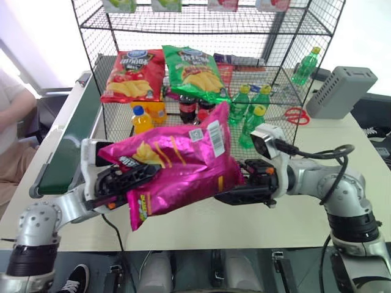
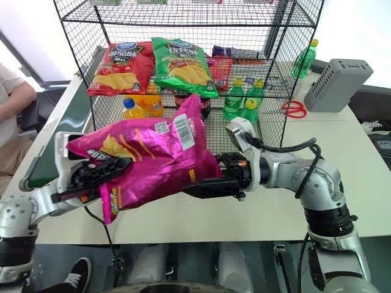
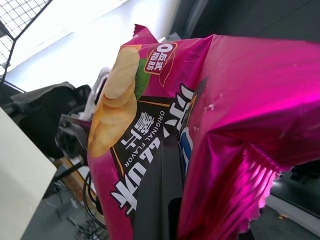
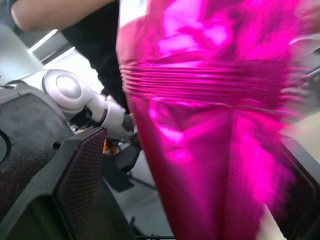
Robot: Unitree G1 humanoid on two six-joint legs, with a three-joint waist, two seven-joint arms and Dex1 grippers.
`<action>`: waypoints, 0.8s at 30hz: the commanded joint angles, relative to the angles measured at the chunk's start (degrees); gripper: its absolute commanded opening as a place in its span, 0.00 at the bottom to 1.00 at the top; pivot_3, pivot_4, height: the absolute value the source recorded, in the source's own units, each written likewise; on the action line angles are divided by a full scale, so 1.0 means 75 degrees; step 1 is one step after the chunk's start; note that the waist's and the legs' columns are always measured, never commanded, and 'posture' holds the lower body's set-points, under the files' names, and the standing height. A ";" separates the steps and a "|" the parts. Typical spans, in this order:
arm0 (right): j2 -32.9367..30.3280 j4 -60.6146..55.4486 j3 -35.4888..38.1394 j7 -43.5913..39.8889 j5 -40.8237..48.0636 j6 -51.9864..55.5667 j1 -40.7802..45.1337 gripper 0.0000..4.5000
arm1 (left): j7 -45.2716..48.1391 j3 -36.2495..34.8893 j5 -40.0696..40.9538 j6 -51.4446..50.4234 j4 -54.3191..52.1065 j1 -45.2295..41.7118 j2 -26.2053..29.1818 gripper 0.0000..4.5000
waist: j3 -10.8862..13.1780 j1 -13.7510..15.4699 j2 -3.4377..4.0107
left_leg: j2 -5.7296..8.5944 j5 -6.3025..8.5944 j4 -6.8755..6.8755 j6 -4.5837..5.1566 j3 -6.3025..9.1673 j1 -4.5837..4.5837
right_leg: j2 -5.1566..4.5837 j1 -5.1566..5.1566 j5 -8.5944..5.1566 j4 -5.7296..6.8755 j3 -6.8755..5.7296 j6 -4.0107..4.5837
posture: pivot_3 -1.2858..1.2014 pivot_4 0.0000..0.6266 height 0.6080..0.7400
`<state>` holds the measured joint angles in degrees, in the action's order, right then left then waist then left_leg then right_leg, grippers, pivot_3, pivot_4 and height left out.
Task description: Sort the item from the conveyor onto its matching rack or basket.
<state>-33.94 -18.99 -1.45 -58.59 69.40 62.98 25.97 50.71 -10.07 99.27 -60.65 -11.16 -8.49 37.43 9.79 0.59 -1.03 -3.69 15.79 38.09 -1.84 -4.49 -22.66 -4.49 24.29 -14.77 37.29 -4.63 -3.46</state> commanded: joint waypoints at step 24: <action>-0.2049 -0.0996 0.1088 -0.0722 -0.2728 -0.2528 -0.1421 0.08 | 0.0147 -0.1514 -0.3129 0.1900 -0.0635 0.0804 0.0086 1.00 | 0.0002 0.0020 -0.0002 | 0.0001 0.0002 0.0000 0.0002 0.0001 -0.0028 | -0.0001 0.0019 -0.0001 -0.0023 -0.0005 -0.0001 | 0.52 0.24 0.98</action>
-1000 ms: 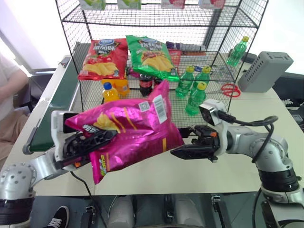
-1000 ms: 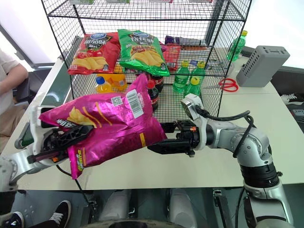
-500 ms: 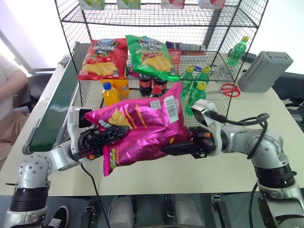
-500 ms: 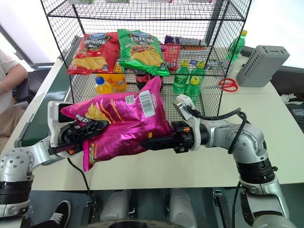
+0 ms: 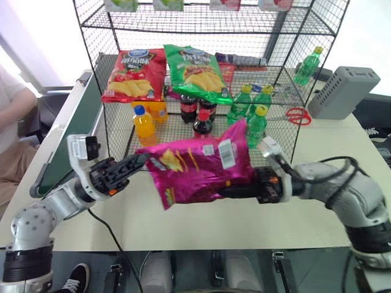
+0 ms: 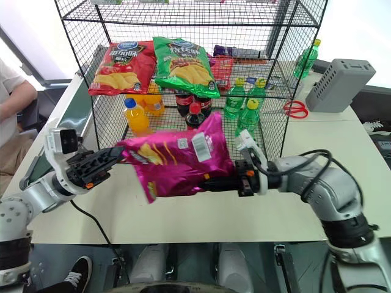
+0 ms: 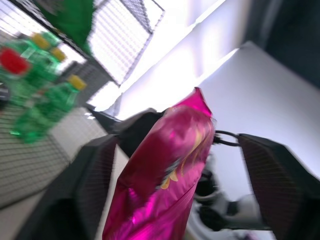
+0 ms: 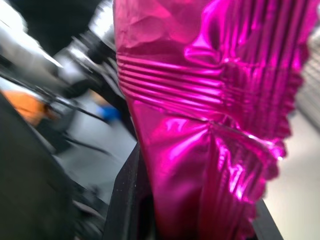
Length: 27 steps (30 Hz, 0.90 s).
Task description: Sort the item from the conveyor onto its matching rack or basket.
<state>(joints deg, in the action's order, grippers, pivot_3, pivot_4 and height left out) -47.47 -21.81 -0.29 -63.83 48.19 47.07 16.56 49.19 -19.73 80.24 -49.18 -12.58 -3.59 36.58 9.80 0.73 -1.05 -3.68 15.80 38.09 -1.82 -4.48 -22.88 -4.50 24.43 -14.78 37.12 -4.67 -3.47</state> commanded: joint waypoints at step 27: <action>-0.0076 0.1985 0.1936 0.4291 -0.7425 -0.8617 0.0465 0.08 | 0.1450 0.1171 -0.3603 0.2167 -0.0458 -0.0723 -0.0587 1.00 | 0.0003 -0.0064 0.0005 | 0.0001 -0.0003 0.0005 -0.0002 -0.0002 -0.0013 | -0.0001 0.0011 0.0002 0.0002 -0.0002 -0.0007 | 0.52 0.24 0.98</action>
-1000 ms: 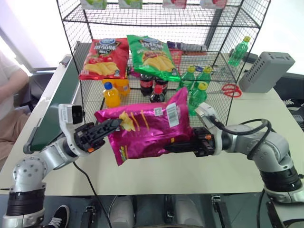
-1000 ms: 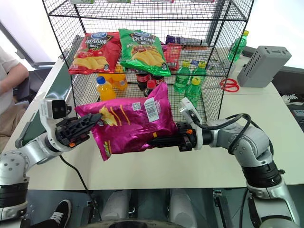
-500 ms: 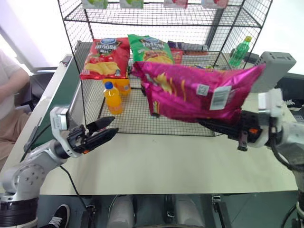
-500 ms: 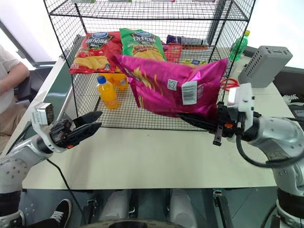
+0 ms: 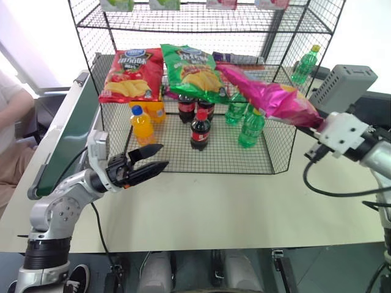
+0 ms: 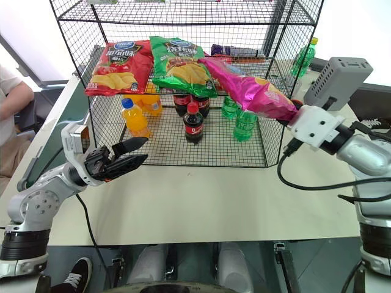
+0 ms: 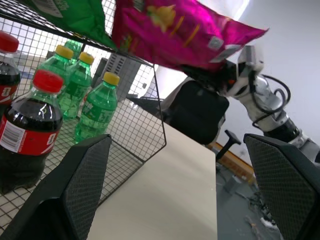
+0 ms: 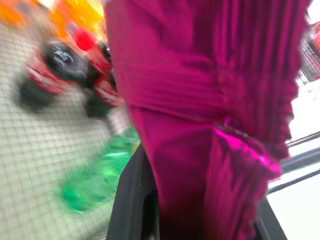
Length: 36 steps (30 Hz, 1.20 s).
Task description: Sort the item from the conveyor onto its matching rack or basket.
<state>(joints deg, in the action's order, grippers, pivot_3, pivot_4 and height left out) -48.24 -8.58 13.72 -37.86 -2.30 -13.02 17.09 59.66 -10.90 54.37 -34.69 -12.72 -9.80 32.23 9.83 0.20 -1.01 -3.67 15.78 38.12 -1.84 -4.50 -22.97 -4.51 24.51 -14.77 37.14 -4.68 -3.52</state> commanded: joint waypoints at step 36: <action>0.0396 0.3693 -0.2315 0.3553 -0.4259 -0.0182 0.3556 0.08 | -0.0270 0.0316 -0.0888 0.2137 -0.0993 0.0275 -0.1290 1.00 | 0.0002 -0.0118 0.0003 | 0.0000 -0.0004 0.0002 -0.0004 -0.0001 -0.0002 | -0.0005 -0.0001 0.0001 0.0006 0.0000 -0.0001 | 0.52 0.24 0.98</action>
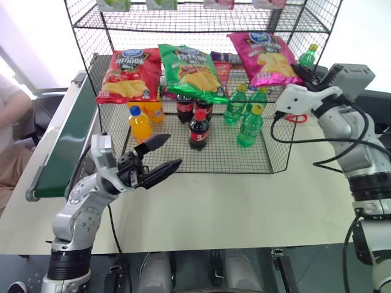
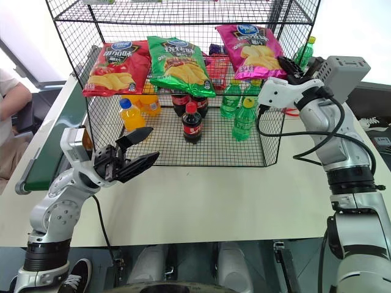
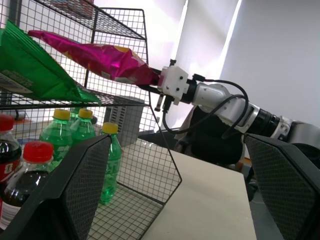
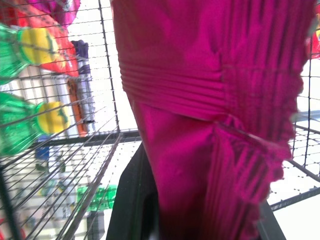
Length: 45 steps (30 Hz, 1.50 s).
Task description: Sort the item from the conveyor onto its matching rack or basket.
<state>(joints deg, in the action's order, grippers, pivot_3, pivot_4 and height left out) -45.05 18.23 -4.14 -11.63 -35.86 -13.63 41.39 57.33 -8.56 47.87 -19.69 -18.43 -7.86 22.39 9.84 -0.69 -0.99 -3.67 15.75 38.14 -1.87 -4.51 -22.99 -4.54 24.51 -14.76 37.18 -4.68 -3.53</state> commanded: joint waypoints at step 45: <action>-0.2807 -0.1993 0.2495 -0.7696 0.7293 0.3338 -0.1083 1.00 | 0.0255 0.0050 -0.0541 0.0405 0.0052 0.0195 0.0335 1.00 | 0.0008 0.0147 0.0021 | 0.0001 0.0005 0.0013 0.0008 0.0000 -0.0002 | -0.0004 -0.0004 0.0007 -0.0006 -0.0008 -0.0010 | 0.52 0.24 0.98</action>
<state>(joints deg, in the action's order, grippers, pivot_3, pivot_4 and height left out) -65.07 4.94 10.72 -70.45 16.62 10.41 31.15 58.72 -7.47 44.08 -17.73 -17.55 -6.08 24.22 9.90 0.41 -0.83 -3.66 15.79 38.23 -1.81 -4.52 -22.99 -4.57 24.47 -14.71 37.15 -4.74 -3.60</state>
